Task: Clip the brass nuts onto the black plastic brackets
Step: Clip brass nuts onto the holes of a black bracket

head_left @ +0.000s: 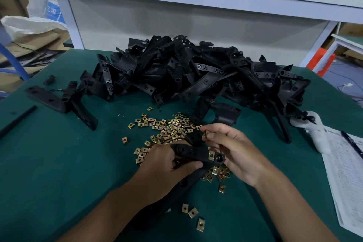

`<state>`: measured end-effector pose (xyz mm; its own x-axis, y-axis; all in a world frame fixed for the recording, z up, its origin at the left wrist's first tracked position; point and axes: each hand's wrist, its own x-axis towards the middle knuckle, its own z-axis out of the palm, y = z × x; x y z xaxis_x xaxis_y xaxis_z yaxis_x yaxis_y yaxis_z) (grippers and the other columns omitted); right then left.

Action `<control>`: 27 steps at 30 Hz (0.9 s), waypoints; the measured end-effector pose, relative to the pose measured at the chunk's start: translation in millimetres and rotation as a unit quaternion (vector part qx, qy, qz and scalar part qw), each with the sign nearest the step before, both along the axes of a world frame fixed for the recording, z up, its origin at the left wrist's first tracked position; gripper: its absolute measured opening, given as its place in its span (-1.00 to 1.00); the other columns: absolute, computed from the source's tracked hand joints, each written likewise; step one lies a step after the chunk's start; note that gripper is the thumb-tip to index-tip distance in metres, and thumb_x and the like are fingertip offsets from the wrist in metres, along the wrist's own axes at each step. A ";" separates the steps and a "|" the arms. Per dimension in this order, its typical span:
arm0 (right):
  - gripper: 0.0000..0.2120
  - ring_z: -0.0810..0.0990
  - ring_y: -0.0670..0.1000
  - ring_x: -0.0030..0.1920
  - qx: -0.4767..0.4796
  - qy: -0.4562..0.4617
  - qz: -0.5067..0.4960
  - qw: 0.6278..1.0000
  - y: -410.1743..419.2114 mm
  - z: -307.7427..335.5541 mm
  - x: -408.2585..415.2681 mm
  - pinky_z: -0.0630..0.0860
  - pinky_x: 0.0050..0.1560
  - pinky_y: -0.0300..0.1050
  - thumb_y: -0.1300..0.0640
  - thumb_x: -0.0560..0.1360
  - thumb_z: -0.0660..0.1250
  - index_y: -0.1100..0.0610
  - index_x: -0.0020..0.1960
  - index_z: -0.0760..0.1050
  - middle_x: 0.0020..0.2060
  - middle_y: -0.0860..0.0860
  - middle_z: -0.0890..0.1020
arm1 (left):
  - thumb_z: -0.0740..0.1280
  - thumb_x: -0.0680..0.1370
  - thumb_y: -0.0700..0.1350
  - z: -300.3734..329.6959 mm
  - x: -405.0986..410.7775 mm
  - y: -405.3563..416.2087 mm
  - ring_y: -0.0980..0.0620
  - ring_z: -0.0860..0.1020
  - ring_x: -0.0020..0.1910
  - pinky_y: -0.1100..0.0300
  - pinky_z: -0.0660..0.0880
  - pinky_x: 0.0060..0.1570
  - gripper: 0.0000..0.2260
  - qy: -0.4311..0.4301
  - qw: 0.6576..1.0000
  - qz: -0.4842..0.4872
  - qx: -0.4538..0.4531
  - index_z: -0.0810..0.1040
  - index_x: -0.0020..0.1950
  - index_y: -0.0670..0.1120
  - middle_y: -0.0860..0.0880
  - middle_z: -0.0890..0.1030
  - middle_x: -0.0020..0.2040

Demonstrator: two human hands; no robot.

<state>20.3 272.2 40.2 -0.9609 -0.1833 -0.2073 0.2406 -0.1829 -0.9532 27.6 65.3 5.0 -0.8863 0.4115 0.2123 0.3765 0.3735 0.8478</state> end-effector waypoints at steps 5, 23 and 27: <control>-0.81 0.70 0.03 -0.03 0.086 0.063 0.037 0.994 -2.3 3.2 6.1 0.61 -0.04 -0.16 0.09 0.47 0.47 0.03 0.08 0.67 -0.02 0.09 0.73 | 0.25 0.42 0.40 -2.3 -2.7 1.1 -0.14 0.56 -0.29 -0.09 0.49 -0.22 -0.41 -0.019 0.999 -0.007 -0.035 0.67 0.01 -0.10 -0.13 0.66 -0.26; -0.88 0.69 -0.03 -0.14 0.092 0.106 0.016 0.990 -14.6 1.4 11.7 0.56 -0.13 -0.26 0.05 0.38 0.51 0.05 -0.10 0.70 -0.18 0.03 0.73 | 0.31 0.47 0.29 -3.3 -1.8 2.8 -0.03 0.60 -0.24 0.02 0.53 -0.19 -0.60 -0.030 0.999 -0.027 -0.004 0.64 -0.01 -0.03 0.00 0.68 -0.22; -0.93 0.68 -0.07 -0.12 0.100 0.116 0.004 0.988 -18.3 -1.3 12.6 0.54 -0.12 -0.31 0.06 0.39 0.50 0.04 -0.14 0.69 -0.17 0.00 0.72 | 0.31 0.47 0.26 -2.6 -2.8 3.2 0.10 0.63 -0.16 0.08 0.55 -0.11 -0.67 -0.024 0.999 -0.033 0.008 0.63 0.01 0.05 0.10 0.69 -0.15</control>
<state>32.8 253.9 39.0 -0.9855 -0.1690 -0.0155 0.0130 0.0156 -0.9998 24.8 68.4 2.3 -0.8670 0.4656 0.1777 0.3584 0.3349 0.8714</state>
